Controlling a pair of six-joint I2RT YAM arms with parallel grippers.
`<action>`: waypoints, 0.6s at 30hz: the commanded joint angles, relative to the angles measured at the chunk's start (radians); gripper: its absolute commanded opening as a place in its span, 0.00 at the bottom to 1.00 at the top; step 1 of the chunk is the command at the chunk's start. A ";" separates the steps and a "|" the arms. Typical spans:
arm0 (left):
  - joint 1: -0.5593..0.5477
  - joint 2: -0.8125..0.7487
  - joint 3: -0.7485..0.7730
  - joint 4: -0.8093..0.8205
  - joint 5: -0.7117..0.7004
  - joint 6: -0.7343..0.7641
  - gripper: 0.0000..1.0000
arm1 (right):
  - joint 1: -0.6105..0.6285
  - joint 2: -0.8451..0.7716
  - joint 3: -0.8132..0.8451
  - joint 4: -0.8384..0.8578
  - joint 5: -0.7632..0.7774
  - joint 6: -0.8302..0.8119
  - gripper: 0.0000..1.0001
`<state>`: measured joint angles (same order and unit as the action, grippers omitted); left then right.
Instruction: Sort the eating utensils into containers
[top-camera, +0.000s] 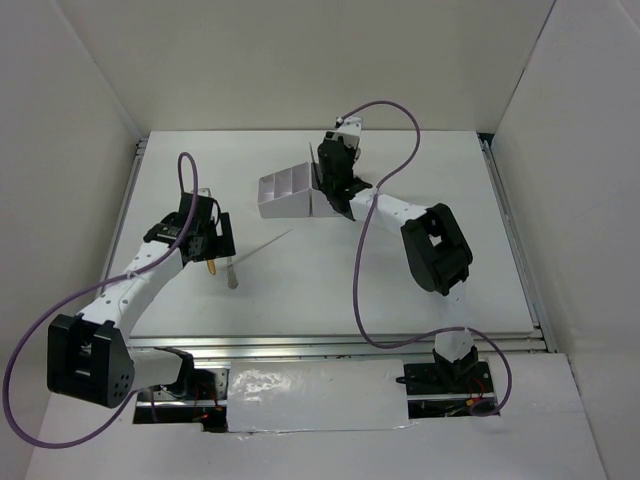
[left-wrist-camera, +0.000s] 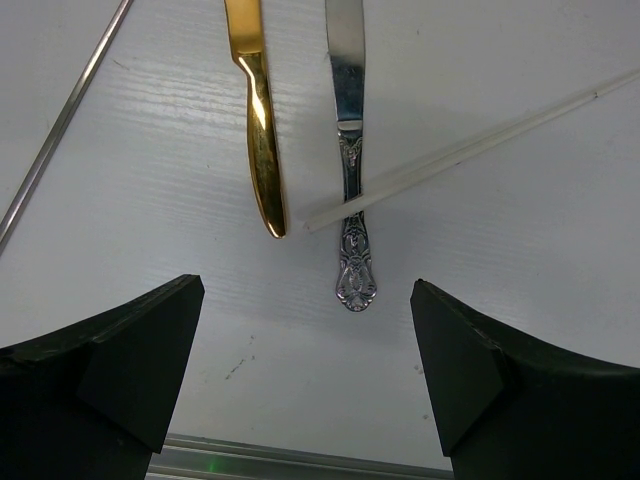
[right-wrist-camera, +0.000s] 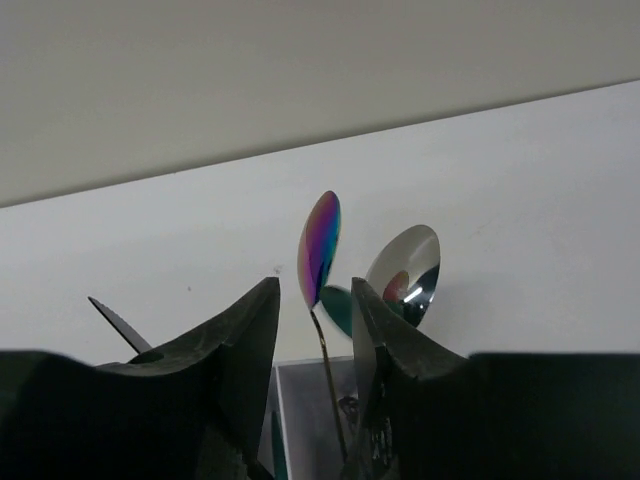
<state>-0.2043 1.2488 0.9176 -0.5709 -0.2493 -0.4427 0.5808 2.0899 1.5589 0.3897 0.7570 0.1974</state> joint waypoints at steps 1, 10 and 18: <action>0.008 0.009 0.013 0.020 -0.010 0.019 0.99 | -0.001 -0.079 0.021 -0.002 -0.018 0.022 0.44; 0.043 0.023 0.020 0.019 -0.015 -0.004 0.99 | 0.016 -0.362 -0.069 -0.037 -0.076 0.022 0.46; 0.062 0.199 0.200 -0.050 -0.105 -0.080 0.81 | 0.045 -0.651 -0.274 -0.247 -0.217 0.191 0.55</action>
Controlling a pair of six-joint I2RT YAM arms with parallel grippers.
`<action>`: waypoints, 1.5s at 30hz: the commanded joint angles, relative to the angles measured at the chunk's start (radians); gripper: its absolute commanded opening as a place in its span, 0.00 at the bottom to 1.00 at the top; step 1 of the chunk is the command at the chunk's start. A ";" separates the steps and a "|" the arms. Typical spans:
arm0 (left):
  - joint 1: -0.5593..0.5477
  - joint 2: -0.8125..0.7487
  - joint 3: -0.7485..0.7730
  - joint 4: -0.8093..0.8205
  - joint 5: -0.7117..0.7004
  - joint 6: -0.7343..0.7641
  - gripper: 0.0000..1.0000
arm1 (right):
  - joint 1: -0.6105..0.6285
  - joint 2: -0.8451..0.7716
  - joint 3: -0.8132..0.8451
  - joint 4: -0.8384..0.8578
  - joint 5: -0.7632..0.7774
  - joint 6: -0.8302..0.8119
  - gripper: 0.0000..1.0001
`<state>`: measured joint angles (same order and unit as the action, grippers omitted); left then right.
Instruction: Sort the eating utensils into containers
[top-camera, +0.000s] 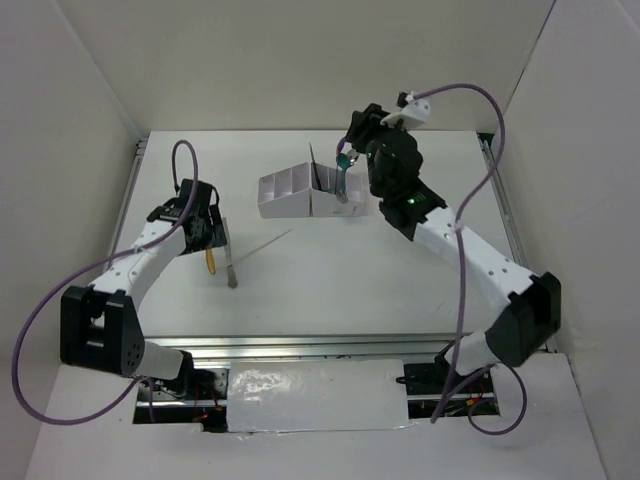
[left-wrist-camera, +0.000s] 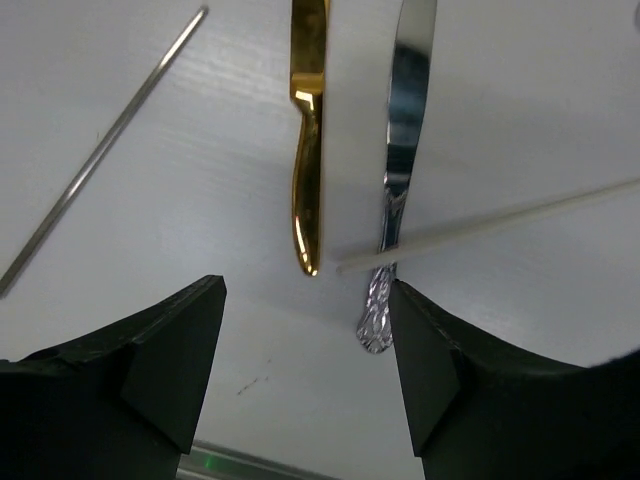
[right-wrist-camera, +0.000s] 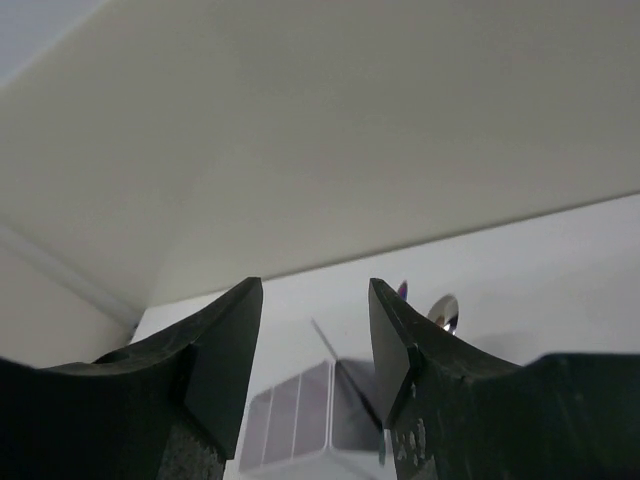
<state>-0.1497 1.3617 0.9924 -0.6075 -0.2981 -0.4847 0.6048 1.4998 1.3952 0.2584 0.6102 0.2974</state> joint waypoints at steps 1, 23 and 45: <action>0.007 0.112 0.158 -0.023 -0.062 -0.043 0.79 | 0.029 -0.125 -0.148 -0.117 -0.070 0.107 0.55; 0.076 0.398 0.181 -0.003 -0.018 -0.110 0.80 | 0.076 -0.368 -0.478 -0.197 -0.158 0.263 0.57; 0.133 0.568 0.193 0.117 0.047 -0.088 0.32 | 0.092 -0.432 -0.501 -0.303 -0.102 0.327 0.57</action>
<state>-0.0334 1.8637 1.2076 -0.5037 -0.2745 -0.5774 0.6849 1.1118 0.8909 -0.0189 0.4686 0.5999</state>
